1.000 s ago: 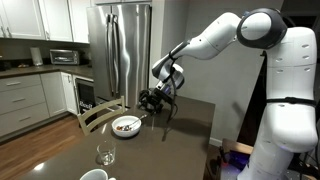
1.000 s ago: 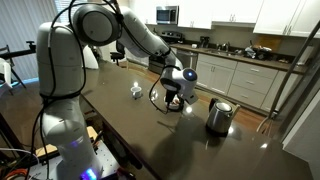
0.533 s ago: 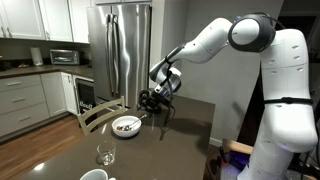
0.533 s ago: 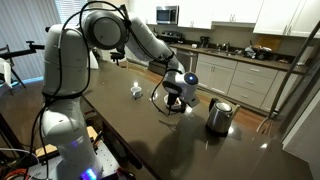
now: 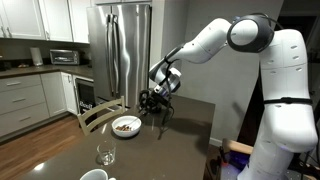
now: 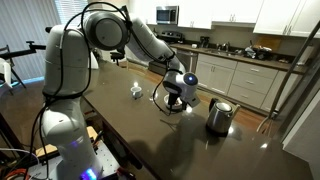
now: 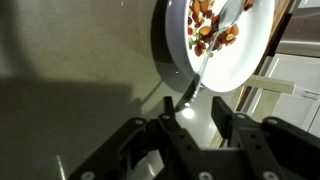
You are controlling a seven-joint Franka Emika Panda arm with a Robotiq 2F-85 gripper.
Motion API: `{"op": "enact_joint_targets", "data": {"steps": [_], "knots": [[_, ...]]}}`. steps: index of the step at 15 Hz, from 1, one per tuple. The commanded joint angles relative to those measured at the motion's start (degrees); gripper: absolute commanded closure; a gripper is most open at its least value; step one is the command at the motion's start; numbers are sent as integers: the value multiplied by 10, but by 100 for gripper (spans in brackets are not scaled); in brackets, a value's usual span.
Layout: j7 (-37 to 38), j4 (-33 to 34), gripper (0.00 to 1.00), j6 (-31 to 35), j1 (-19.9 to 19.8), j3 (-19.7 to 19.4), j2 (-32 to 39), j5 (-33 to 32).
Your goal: Use the spoon to put some of the contents in the white bowl into the glass
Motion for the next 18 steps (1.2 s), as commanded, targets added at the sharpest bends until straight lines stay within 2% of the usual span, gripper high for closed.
{"op": "enact_joint_targets", "data": {"steps": [1, 3, 4, 5, 6, 7, 14, 17, 18], "knots": [[-26, 8, 87, 7, -5, 5, 6, 20], [-24, 8, 96, 7, -4, 5, 4, 20], [-23, 8, 97, 7, -4, 4, 4, 19], [-23, 8, 86, 8, -4, 4, 3, 19], [-22, 7, 65, 10, -3, 3, 1, 17], [-23, 7, 64, 10, -4, 4, 1, 18], [-34, 11, 21, 10, -10, 6, 5, 31], [-56, 22, 2, -32, -25, 8, 13, 65], [-72, 25, 1, -56, -31, 8, 16, 77]]}}
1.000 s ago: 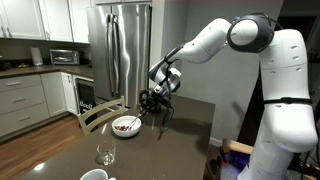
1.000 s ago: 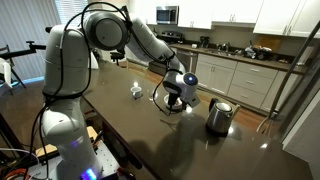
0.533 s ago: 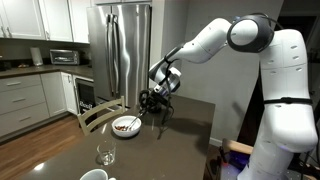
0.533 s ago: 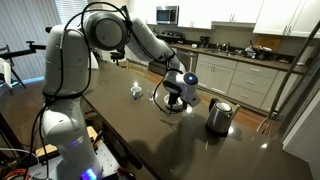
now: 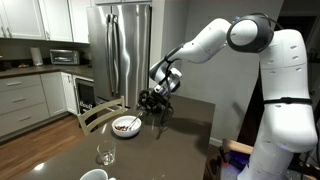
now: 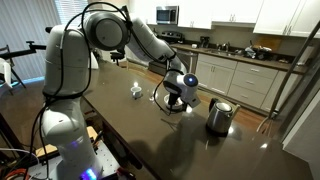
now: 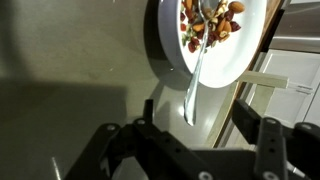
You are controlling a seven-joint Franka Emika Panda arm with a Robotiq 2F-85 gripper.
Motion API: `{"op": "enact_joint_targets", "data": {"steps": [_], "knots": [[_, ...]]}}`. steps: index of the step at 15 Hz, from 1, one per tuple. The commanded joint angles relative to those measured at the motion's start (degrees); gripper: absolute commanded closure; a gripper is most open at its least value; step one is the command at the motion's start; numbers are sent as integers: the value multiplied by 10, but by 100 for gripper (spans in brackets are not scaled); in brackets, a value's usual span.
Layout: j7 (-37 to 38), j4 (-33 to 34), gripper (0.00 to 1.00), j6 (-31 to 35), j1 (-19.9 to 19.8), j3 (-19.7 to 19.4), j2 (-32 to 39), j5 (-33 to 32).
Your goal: Use the spoon to put some of the contents in the white bowl into the glass
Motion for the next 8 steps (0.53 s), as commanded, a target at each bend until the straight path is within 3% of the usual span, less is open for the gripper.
{"op": "enact_joint_targets", "data": {"steps": [1, 8], "knots": [[-68, 26, 0, -77, -34, 7, 17, 54], [-152, 69, 0, -277, -62, -8, 52, 14]]}}
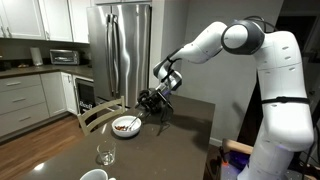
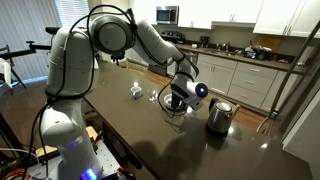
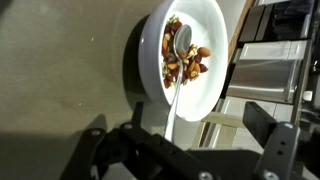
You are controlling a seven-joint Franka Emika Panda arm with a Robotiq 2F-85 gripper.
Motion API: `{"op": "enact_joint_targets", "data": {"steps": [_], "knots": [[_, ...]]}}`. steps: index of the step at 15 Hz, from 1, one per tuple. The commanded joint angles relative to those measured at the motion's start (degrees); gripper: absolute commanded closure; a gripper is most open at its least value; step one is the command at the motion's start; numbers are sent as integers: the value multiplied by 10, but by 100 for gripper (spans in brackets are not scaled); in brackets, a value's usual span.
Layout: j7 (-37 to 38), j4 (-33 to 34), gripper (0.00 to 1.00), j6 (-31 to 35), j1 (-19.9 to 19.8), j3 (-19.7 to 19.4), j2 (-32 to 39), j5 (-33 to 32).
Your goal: Use the spoon to put some of the contents in the white bowl into the glass
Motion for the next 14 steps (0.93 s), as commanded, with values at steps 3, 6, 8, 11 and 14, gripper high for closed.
{"op": "enact_joint_targets", "data": {"steps": [3, 6, 8, 11, 14], "knots": [[-61, 49, 0, -136, -14, -7, 40, -50], [-47, 39, 0, -121, -6, -8, 34, -56], [-47, 46, 0, -121, -4, -7, 38, -67], [-64, 47, 0, -83, -1, -4, 40, -45], [-70, 57, 0, -74, -5, -1, 48, -43]]}}
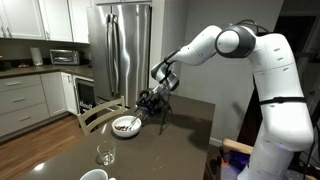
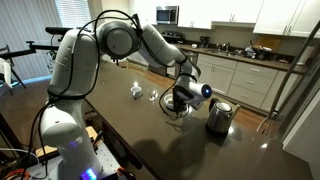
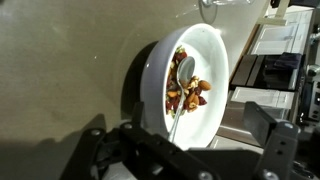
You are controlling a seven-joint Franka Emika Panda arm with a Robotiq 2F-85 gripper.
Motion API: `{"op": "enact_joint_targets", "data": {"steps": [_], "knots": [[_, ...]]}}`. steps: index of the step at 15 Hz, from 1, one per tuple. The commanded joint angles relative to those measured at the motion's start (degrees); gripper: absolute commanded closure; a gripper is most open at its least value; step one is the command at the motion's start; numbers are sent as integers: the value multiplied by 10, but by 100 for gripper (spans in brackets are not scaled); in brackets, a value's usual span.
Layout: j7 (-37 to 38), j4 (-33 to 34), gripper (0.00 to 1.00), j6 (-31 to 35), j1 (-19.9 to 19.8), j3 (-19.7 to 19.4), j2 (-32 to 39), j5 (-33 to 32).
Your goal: Use the spoon to put some of the contents in the white bowl into the glass
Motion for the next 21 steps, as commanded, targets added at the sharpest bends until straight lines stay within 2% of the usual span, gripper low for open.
{"op": "enact_joint_targets", "data": {"steps": [1, 11, 12, 13, 21], "knots": [[-23, 14, 0, 12, -6, 6, 12, 15], [-69, 91, 0, -11, -23, 12, 67, 14], [-72, 98, 9, -15, -26, 13, 73, 15], [-74, 104, 26, -18, -28, 14, 78, 16], [-72, 133, 80, -33, -40, 14, 99, 5]]}}
